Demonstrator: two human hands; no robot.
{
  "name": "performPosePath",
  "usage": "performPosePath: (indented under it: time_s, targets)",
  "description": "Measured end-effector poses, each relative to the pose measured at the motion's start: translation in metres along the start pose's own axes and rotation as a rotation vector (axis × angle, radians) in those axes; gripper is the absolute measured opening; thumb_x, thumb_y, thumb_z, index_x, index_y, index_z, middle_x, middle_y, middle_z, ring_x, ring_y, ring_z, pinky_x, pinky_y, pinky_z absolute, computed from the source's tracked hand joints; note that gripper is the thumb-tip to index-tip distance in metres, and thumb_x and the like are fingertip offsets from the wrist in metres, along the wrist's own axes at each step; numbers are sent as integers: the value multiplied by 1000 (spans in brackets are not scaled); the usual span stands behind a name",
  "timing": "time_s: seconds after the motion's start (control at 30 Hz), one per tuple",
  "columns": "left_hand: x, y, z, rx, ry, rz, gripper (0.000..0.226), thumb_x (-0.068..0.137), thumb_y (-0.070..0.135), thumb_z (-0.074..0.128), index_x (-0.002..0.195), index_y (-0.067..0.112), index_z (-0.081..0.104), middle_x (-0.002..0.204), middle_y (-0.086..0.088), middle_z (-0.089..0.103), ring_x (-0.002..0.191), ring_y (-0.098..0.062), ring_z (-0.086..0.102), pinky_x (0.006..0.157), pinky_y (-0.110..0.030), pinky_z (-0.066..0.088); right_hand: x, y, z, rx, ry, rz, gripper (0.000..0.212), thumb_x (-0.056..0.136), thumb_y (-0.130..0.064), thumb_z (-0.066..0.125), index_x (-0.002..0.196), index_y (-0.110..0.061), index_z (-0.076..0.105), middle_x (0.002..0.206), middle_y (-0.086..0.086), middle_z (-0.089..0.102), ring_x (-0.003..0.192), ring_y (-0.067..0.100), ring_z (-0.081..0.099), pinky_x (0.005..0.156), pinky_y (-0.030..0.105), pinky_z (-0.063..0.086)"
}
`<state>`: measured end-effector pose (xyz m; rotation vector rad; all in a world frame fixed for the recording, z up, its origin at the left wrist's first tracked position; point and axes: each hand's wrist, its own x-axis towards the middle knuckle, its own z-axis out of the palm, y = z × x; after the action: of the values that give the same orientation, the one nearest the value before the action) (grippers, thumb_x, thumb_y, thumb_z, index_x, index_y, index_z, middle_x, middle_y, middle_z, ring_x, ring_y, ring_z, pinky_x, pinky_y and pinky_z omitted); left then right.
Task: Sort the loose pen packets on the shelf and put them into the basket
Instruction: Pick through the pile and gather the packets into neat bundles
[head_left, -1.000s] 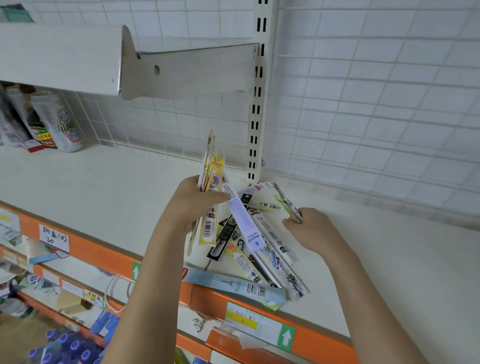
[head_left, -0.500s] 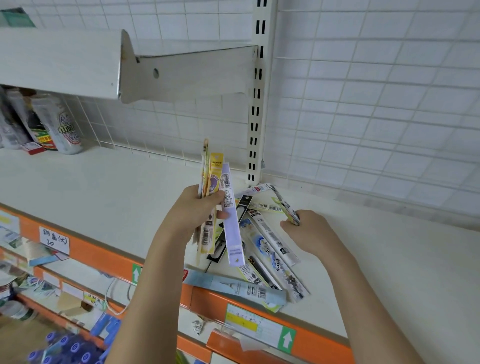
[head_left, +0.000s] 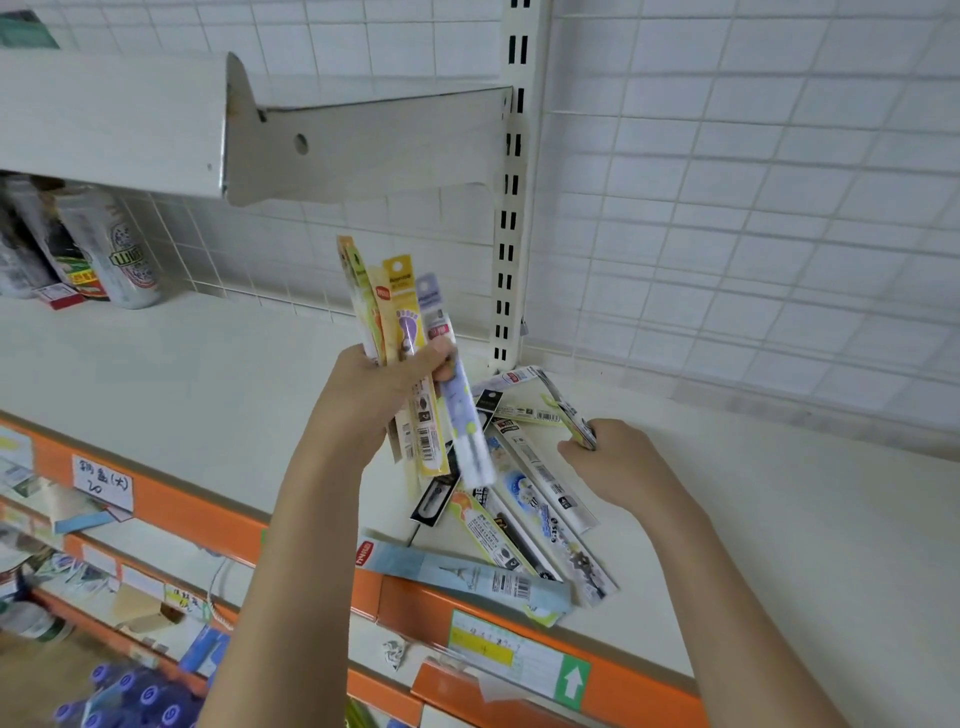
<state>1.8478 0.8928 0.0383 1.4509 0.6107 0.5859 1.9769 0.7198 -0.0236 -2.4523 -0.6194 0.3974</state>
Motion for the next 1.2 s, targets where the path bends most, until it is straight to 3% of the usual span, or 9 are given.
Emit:
performPosePath:
  time_s: [0.2, 0.37, 0.53, 0.67, 0.77, 0.83, 0.93, 1.03, 1.2]
  targets:
    - [4, -19, -1, 270, -7, -23, 15, 75, 10, 75, 62, 10, 67, 51, -3, 65, 48, -15, 61, 61, -25, 53, 1, 0, 1, -8, -22, -4, 31, 89, -27, 49, 66, -14, 35, 63, 2, 42, 58, 21, 40, 51, 29, 29]
    - [8, -21, 0, 438, -58, -4, 21, 73, -3, 62, 54, 6, 56, 58, -15, 56, 61, -23, 52, 63, -30, 47, 1, 0, 0, -26, -19, -11, 32, 90, -26, 49, 64, -14, 34, 63, 2, 43, 58, 20, 40, 51, 29, 29]
    - [15, -23, 8, 457, -115, -29, 28, 88, -8, 40, 68, 10, 48, 66, -6, 56, 59, -16, 54, 52, -24, 42, 1, -2, 2, -38, -17, -19, 35, 89, -25, 51, 62, -14, 32, 60, 1, 39, 55, 19, 37, 50, 29, 27]
    - [18, -34, 17, 624, -132, 0, 15, 92, -1, 35, 87, 10, 45, 89, -10, 58, 62, -24, 60, 60, -31, 49, 1, -1, 1, -34, -19, -16, 34, 90, -25, 50, 63, -14, 33, 61, 1, 41, 56, 20, 38, 51, 29, 29]
    - [16, -42, 25, 836, -130, 85, 25, 92, 9, 44, 117, 8, 40, 105, -13, 59, 80, -31, 59, 67, -34, 46, 1, 1, 0, -23, -18, -8, 33, 90, -26, 50, 64, -14, 35, 62, 2, 42, 57, 21, 40, 51, 28, 30]
    - [15, -44, 30, 832, -129, 54, 45, 90, 25, 59, 124, 8, 35, 103, -6, 53, 87, -30, 55, 71, -31, 43, 1, 2, 0, -22, -17, -4, 33, 90, -26, 50, 64, -14, 35, 62, 2, 43, 57, 21, 41, 52, 28, 31]
    - [17, -50, 37, 941, -117, -48, 47, 77, 42, 71, 97, 8, 44, 88, -2, 49, 81, -25, 52, 67, -29, 40, 1, 3, 0, -36, -12, 1, 31, 90, -27, 50, 65, -13, 37, 64, 3, 46, 61, 23, 44, 53, 29, 32]
    - [20, -54, 37, 1039, -115, -85, 40, 78, 35, 69, 62, 14, 39, 68, -2, 47, 66, -22, 48, 57, -26, 36, 2, 4, -2, -46, 6, 2, 33, 89, -26, 49, 62, -14, 34, 61, 2, 44, 56, 22, 41, 50, 28, 30]
    - [25, -35, 20, 873, -48, -77, 22, 86, 20, 54, 67, 10, 51, 58, -3, 47, 53, -16, 43, 46, -23, 31, 7, -2, -8, -70, 24, -27, 33, 92, -25, 46, 63, -14, 35, 62, 2, 46, 58, 23, 43, 49, 29, 29]
